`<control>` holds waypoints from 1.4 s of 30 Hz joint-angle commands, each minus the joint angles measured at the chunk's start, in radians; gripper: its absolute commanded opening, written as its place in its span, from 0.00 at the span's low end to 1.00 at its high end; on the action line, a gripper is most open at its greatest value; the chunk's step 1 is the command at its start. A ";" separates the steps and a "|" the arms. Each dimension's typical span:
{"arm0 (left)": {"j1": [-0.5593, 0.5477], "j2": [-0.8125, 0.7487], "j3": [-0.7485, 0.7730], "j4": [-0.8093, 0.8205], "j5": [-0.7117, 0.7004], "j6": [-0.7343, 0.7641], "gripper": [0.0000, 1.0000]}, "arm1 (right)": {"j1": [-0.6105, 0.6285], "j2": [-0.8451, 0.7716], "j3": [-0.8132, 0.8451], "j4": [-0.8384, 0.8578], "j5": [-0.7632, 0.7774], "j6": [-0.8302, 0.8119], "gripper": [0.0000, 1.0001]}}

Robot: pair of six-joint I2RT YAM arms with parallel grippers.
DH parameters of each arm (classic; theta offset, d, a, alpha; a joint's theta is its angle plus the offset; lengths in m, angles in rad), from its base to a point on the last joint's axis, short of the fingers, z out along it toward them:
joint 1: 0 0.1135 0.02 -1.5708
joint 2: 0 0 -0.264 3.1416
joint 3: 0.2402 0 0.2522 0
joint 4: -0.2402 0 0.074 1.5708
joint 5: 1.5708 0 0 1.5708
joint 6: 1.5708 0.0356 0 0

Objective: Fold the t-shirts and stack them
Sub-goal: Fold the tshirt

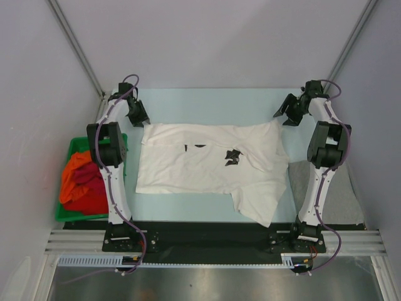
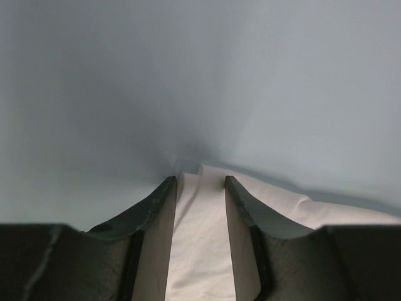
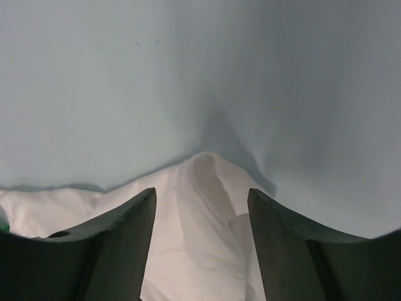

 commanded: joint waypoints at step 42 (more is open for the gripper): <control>0.063 -0.043 -0.012 0.101 -0.088 -0.103 0.00 | -0.019 0.016 0.060 0.152 0.166 0.079 0.00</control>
